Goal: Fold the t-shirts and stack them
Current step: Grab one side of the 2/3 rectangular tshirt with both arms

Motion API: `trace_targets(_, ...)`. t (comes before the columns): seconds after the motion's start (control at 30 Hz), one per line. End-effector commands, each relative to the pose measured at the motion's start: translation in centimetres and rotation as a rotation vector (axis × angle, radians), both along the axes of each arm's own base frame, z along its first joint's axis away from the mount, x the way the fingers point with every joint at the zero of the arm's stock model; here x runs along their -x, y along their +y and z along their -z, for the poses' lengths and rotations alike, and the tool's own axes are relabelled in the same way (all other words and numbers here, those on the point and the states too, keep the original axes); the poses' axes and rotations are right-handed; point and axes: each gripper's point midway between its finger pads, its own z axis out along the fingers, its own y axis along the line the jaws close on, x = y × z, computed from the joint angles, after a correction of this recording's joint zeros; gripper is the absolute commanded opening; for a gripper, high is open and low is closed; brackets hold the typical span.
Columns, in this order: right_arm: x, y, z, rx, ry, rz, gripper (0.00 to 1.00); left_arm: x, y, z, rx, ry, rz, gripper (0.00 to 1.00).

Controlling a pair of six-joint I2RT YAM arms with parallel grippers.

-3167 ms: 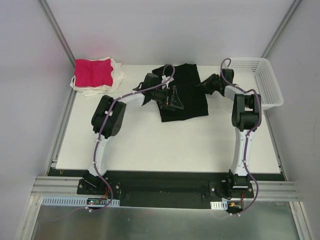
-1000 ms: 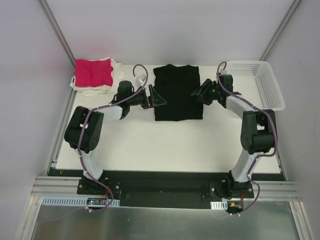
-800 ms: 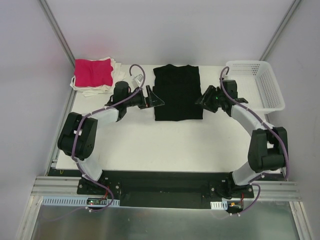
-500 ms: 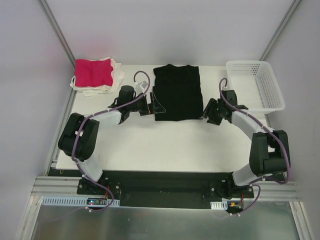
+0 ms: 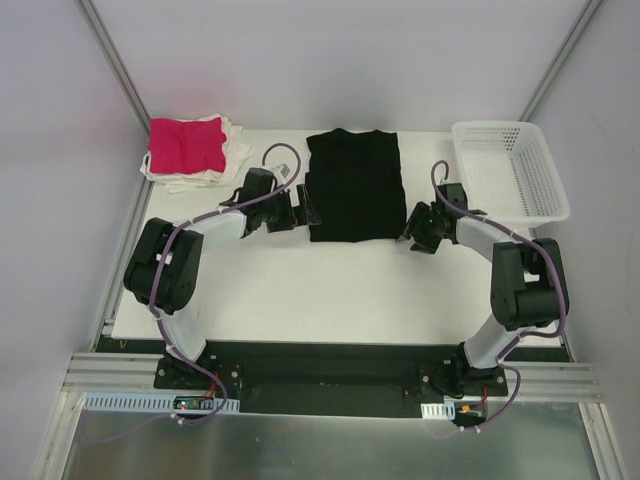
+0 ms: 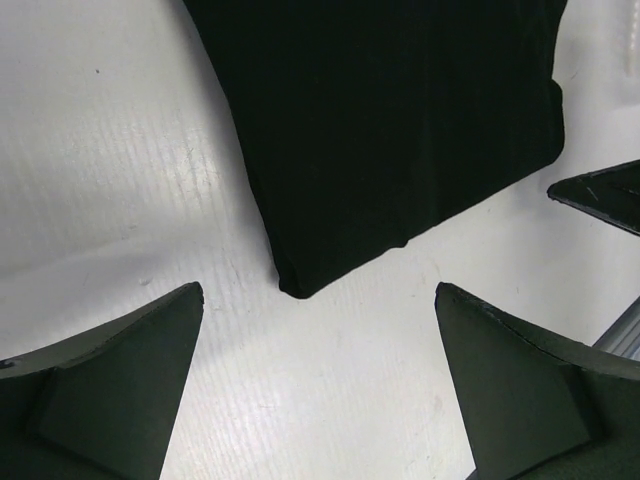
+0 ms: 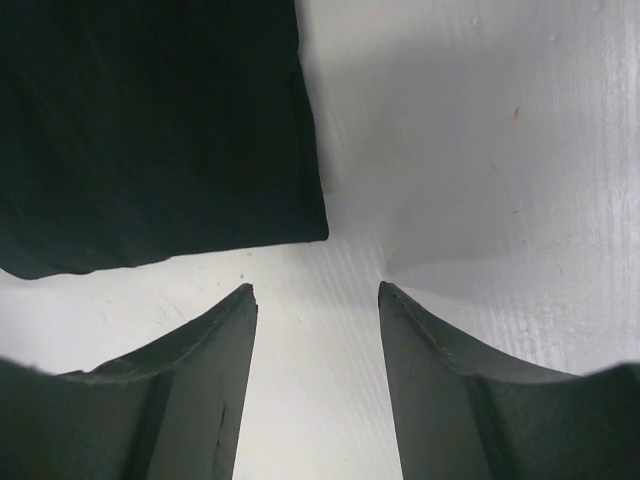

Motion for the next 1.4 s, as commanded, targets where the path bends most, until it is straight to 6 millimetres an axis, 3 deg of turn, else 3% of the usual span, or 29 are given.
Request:
trace_targets(0.0,-2.7,0.1,-1.5,-0.034,-0.074,0.031,0.55,-0.6,0.0,0.9,-0.030,0.024,0.006,0.99)
trace_targets(0.17,-4.0,0.2,-1.5,-0.063,-0.081,0.044,0.55,-0.4,-0.8,2.3,-0.023,0.067,0.029,0.99)
trace_targets(0.47,-5.9,0.6,-1.1,-0.097,-0.088,0.051,0.54,-0.4,-2.0,2.9,-0.006,0.093,0.055,0.99)
trace_targets(1.1,-5.9,2.0,0.2,-0.172,-0.066,0.059,0.54,1.0,-6.2,3.8,0.060,0.171,0.131,0.99)
trace_targets(1.27,-5.8,2.3,0.8,-0.181,-0.048,0.060,0.54,1.4,-6.3,4.6,0.068,0.189,0.132,0.99)
trace_targets(1.37,-6.3,2.5,0.8,-0.195,-0.068,0.063,0.48,1.6,-6.4,4.8,0.071,0.195,0.135,0.99)
